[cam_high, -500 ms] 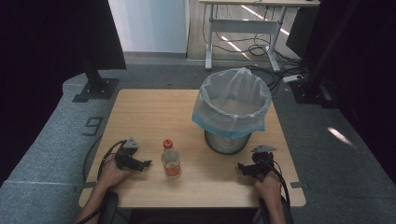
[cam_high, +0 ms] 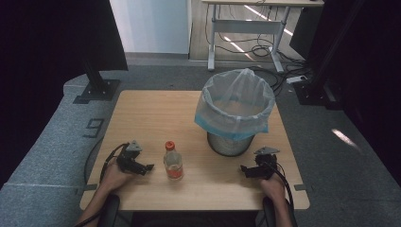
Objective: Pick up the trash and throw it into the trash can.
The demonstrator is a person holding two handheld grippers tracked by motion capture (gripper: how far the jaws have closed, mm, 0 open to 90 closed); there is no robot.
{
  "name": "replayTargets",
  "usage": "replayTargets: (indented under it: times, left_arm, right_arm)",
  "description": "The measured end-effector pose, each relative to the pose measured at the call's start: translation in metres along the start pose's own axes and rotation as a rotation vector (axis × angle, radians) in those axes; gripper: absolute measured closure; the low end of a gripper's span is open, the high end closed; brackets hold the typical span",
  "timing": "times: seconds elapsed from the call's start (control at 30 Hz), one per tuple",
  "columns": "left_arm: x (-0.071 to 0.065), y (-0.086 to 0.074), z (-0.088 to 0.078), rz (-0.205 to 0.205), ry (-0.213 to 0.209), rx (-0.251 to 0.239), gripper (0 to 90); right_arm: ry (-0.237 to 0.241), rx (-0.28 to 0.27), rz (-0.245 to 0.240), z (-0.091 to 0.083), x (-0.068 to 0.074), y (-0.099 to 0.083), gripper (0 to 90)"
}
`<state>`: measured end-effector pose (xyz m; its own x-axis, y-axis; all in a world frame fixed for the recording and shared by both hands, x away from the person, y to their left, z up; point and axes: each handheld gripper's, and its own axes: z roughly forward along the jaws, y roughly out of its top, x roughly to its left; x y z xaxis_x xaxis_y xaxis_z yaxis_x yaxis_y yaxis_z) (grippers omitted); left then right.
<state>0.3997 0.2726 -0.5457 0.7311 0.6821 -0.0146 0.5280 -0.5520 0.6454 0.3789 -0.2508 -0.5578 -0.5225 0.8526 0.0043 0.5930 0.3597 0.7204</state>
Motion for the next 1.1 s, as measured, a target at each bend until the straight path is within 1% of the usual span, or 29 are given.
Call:
replayTargets:
  times: [0.17,0.27,0.33,0.5,0.6,0.67,0.83,0.97,1.0,1.1]
  left_arm:
    - [-0.001,-0.003,-0.004,-0.02,-0.03,-0.004,1.1]
    - [-0.002,-0.004,-0.007,-0.022,-0.048,-0.011,0.0]
    - [-0.004,-0.004,-0.01,-0.016,-0.061,-0.022,0.0]
    - [-0.01,-0.003,-0.015,0.012,-0.064,-0.038,0.7]
    - [-0.013,-0.001,-0.019,0.014,-0.08,-0.057,1.2]
    - [-0.015,-0.001,-0.02,0.018,-0.084,-0.059,1.3]
    - [-0.024,0.006,-0.024,0.036,-0.111,-0.069,1.2]
    - [-0.029,0.009,-0.026,0.045,-0.123,-0.078,1.2]
    - [-0.032,0.011,-0.027,0.048,-0.134,-0.083,1.1]
    - [-0.037,0.015,-0.029,0.056,-0.147,-0.091,0.9]
  right_arm:
    - [-0.003,0.0,0.003,0.0,0.0,0.0,0.0]
    - [-0.006,0.0,0.005,0.0,0.001,0.0,0.0]
    - [-0.009,0.0,0.008,0.0,0.001,0.0,0.0]
    - [-0.012,0.001,0.012,-0.001,0.001,-0.001,0.0]
    - [-0.014,0.001,0.013,-0.001,0.002,-0.001,0.0]
    - [-0.014,0.001,0.013,-0.001,0.002,-0.001,0.0]
    - [-0.016,0.001,0.015,-0.001,0.002,-0.001,0.0]
    - [-0.018,0.0,0.016,-0.001,0.002,-0.001,0.0]
    - [-0.018,0.0,0.017,-0.001,0.002,-0.001,0.0]
    - [-0.018,0.0,0.017,-0.001,0.003,-0.001,0.0]
